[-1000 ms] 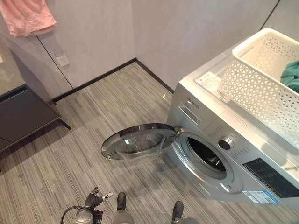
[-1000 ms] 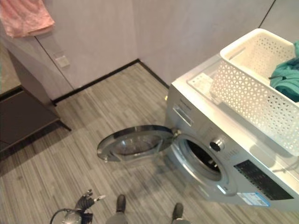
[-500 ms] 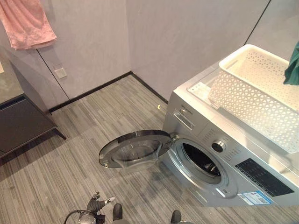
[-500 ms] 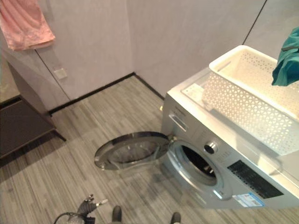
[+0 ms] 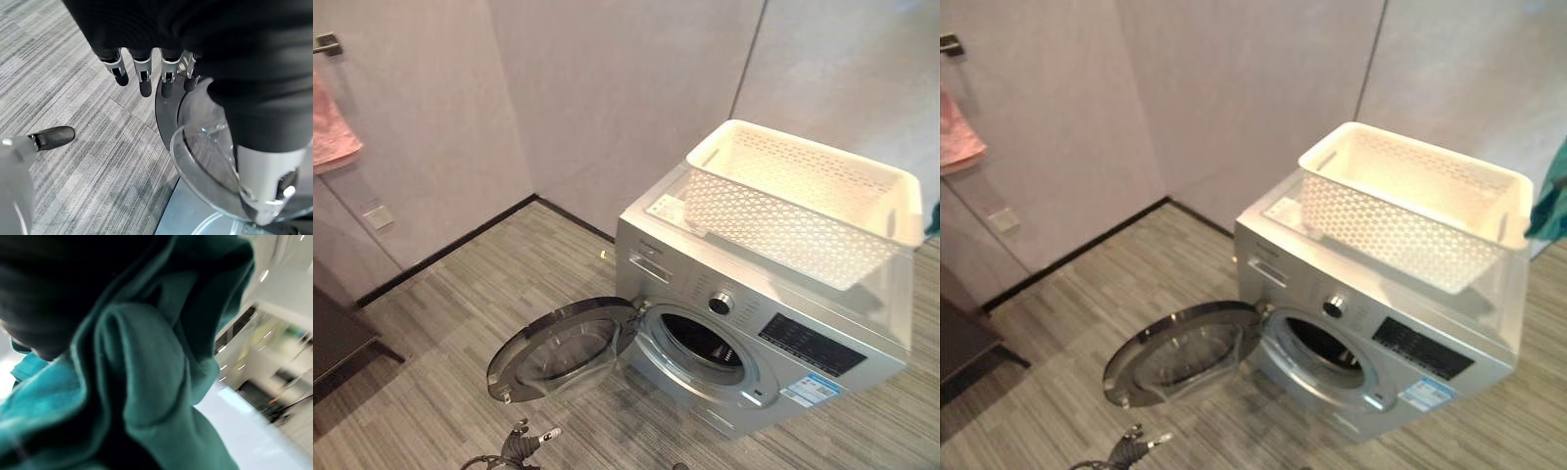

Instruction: Grab the laundry basket,head to the washer,open it,put in the laundry and shut it.

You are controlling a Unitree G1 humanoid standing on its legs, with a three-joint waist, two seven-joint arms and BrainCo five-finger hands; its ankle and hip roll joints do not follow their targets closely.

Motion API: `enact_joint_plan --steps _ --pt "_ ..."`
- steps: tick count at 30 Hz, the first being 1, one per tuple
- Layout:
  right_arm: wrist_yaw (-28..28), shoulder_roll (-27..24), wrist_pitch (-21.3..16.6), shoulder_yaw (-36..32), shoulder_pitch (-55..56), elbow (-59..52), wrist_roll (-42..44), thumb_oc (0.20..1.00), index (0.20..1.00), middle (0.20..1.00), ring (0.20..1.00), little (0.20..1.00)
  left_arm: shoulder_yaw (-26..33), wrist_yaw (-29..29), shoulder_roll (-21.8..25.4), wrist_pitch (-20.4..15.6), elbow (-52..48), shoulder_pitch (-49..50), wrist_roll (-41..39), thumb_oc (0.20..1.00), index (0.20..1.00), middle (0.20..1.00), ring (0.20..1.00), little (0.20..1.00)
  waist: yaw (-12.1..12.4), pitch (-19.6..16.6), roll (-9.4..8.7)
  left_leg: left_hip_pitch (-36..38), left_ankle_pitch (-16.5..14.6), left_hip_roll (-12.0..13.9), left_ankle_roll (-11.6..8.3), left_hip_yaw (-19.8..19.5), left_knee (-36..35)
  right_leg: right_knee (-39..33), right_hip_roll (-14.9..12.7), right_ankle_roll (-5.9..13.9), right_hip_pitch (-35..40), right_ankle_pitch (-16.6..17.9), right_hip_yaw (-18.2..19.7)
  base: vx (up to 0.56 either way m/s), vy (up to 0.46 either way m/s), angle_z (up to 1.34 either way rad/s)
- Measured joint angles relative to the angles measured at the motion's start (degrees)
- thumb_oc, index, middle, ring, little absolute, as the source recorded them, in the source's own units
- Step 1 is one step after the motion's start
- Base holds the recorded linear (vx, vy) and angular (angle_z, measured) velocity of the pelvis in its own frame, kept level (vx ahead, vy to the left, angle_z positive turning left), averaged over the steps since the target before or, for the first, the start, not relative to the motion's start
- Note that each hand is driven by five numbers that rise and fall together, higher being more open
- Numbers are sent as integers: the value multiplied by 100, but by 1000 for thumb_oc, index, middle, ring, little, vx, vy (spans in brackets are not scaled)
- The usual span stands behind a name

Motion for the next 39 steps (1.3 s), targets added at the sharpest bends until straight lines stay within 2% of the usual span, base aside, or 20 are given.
enact_joint_plan --steps 3,6,9,11,17,18,21,24,25,27,31,32,33,34,35,36,39 --pt "1 678 81 -57 396 -176 -90 200 200 200 200 200 48 -2 -44 0 122 -24 0 1000 1000 1000 1000 1000 -137 -62 60 101 -36 -4 16 148 0 -1 -18 38 -22 13 158 -27 18 -25" --pt "30 1270 157 -10 697 -295 -208 200 200 200 200 200 48 -9 -100 -6 127 -14 2 1000 1000 1000 1000 1000 -156 -78 103 89 -63 -1 42 265 -3 -44 -19 66 -86 39 275 -12 7 -21" --pt "88 1595 211 229 838 -434 -214 200 200 200 200 200 38 -13 -121 -4 134 5 2 1000 1000 1000 1000 1000 -238 -69 159 127 -66 -1 43 381 -2 -48 -42 64 -157 48 400 -20 15 -17" --pt "247 1883 230 490 876 -933 -233 200 200 200 200 200 42 -16 -148 -5 131 -10 3 1000 1000 1000 1000 1000 -263 -53 183 174 -65 -2 44 459 -2 -48 -33 107 -182 101 461 -14 14 -24" --pt "670 1959 210 1076 900 -1998 -438 200 200 200 200 200 31 -4 -200 -19 36 0 4 1000 1000 1000 1000 1000 -235 -32 160 233 -74 -34 55 540 -2 -48 -65 118 -169 135 557 -12 5 -6" --pt "719 2035 207 1091 938 -2168 -436 200 200 200 200 200 -22 17 -183 2 -151 35 89 1000 1000 1000 1000 1000 -202 -23 153 225 -72 -37 57 530 -1 -48 -67 117 -162 136 546 -58 -2 12" --pt "1065 2358 60 1145 1487 -2896 -434 200 200 200 200 200 -678 17 132 -46 -1490 208 700 1000 1000 1000 1000 1000 -121 70 76 175 -42 -70 75 328 -1 -23 -95 126 -80 114 367 -42 -12 27" --pt "1528 2667 -36 1373 2068 -3325 -425 200 200 200 200 200 -1004 -79 511 -177 -2640 292 1077 1000 1000 1000 1000 1000 -87 122 -20 170 -47 -91 81 240 0 -17 -143 135 -28 74 266 -31 -3 21" --pt "1712 2726 -43 1519 2179 -3399 -417 200 200 200 200 200 -1008 -137 638 -317 -2884 284 1123 1000 1000 1000 1000 1000 -118 146 -54 177 -51 -96 85 256 0 -11 -145 138 -25 75 278 0 0 0" --pt "2025 2733 -40 1718 2290 -3409 -323 200 200 200 200 200 -1020 -206 816 -358 -3079 179 1132 1000 1000 1000 1000 1000 -149 191 -113 182 -53 -127 90 256 0 0 -179 142 0 81 278 0 0 0" --pt "2062 2738 -40 1719 2303 -3409 -313 200 200 200 200 200 -977 -237 826 -359 -3073 159 1132 1000 1000 1000 1000 1000 -259 238 -193 187 -72 -160 119 264 0 0 -209 149 -2 80 284 -30 23 -1" --pt "2135 2869 -39 1792 2425 -3454 -263 200 200 200 200 200 -1056 -259 877 -271 -3207 124 1129 1000 1000 1000 1000 1000 -316 256 -231 204 -65 -162 109 316 23 1 -206 136 -36 88 305 -114 94 -20" --pt "2239 2981 -37 2242 2452 -3562 96 200 200 200 200 200 -1435 -291 1197 -133 -3904 119 1125 1000 1000 1000 1000 1000 -271 251 -291 242 -49 -175 89 443 30 36 -187 116 -115 110 425 -86 73 -47" --pt "2371 2878 -18 2835 2249 -3525 269 200 200 200 200 200 -1708 -341 1440 -159 -4311 -53 1124 1000 1000 1000 1000 1000 -228 281 -328 325 -56 -172 95 587 29 94 -177 121 -129 140 543 -43 37 -63" --pt "2649 2859 15 3431 2080 -3525 293 200 200 200 200 200 -1864 -414 1457 -256 -4393 -454 1116 1000 1000 1000 1000 1000 -235 299 -326 402 -78 -209 122 676 19 77 -206 144 -97 170 619 -40 18 -45" --pt "2883 2872 15 3959 2012 -3525 294 200 200 200 200 200 -1972 -447 1277 -260 -4339 -1020 1108 1000 1000 1000 1000 1000 -265 298 -313 420 -116 -279 153 678 1 19 -288 205 -23 201 634 -37 16 -15" --pt "2972 2951 93 4461 1779 -3449 293 200 200 200 200 200 -2363 -527 836 -253 -4105 -2169 1028 1000 1000 1000 1000 1000 -278 302 -306 507 -162 -432 218 698 1 6 -429 290 23 191 720 -14 15 -1"
